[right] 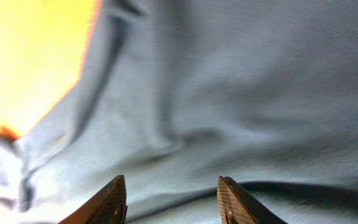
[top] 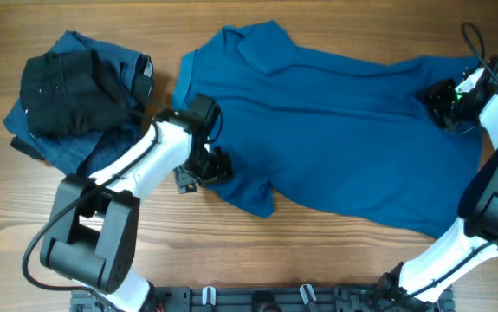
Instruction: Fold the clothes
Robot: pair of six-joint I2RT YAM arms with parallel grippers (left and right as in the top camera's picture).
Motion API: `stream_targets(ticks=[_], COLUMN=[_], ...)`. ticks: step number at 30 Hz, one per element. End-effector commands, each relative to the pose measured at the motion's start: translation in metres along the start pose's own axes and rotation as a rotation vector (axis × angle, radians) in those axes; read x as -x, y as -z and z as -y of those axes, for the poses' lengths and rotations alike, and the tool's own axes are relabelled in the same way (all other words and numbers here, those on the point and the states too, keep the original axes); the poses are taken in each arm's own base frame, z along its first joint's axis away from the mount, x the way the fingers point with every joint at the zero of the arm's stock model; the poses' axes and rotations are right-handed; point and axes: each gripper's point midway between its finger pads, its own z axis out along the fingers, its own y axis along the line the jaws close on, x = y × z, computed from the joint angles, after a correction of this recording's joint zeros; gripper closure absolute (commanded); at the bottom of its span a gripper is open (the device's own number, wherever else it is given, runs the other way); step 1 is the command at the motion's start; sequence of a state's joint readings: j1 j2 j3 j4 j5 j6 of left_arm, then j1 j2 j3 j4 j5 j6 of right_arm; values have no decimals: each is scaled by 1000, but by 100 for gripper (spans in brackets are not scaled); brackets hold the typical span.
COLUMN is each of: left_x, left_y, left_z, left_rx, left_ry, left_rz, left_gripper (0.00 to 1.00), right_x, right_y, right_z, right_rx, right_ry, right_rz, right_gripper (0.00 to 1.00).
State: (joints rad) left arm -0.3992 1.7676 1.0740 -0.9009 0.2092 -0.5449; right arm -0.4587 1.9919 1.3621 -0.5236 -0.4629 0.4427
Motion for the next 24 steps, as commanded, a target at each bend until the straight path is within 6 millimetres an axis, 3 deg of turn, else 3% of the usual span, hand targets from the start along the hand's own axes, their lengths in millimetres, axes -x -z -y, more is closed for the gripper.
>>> stream_targets(ticks=[1, 3, 4, 5, 9, 13, 15, 18, 20, 24], left_x=[4, 8, 9, 5, -9, 5, 14, 35, 49, 20], left_y=[-13, -13, -13, -11, 23, 65, 65, 57, 52, 50], left_z=[-2, -10, -11, -13, -14, 0, 3, -8, -2, 1], left_rx=[-10, 31, 37, 44, 26, -22, -29, 48, 26, -10], left_ry=[9, 9, 2, 8, 46, -1, -20, -25, -27, -12], left_rz=[33, 61, 65, 45, -71, -47, -8, 75, 113, -21], left_gripper=[55, 73, 89, 96, 96, 96, 93, 91, 96, 96], right_x=[11, 11, 8, 3, -27, -63, -78, -99, -111, -118], right_y=[47, 69, 82, 89, 83, 57, 46, 35, 27, 24], right_z=[-51, -64, -70, -73, -69, -69, -69, -72, -68, -60], right_rx=[139, 158, 163, 161, 110, 25, -23, -66, -112, -141], right_ry=[98, 118, 124, 125, 148, 193, 225, 270, 298, 290], right_rz=[71, 102, 111, 106, 12, -66, -92, -124, -138, -151], right_gripper=[50, 49, 48, 48, 48, 48, 48, 47, 45, 43])
